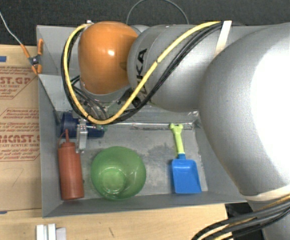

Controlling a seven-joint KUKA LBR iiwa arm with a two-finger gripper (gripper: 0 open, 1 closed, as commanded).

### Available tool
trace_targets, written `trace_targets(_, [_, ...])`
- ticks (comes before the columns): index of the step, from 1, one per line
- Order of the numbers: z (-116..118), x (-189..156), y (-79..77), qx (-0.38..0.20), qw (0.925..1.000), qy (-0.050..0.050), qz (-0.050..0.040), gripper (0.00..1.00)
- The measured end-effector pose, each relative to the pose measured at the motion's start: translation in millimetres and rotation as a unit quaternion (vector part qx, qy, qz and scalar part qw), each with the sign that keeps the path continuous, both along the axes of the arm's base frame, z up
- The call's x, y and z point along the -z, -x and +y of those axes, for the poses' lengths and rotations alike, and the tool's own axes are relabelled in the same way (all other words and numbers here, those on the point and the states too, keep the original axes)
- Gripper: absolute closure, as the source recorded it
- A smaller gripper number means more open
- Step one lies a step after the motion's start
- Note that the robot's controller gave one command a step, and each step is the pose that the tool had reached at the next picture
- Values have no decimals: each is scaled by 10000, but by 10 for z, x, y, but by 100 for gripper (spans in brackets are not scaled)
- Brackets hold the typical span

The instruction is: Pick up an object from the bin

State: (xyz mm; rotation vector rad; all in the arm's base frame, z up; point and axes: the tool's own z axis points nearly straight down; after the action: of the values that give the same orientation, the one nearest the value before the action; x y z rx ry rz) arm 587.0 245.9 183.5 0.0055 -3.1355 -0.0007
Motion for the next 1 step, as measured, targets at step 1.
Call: trace_targets(1, [-14, -54, -21, 13, 10000, -8, -38, 0])
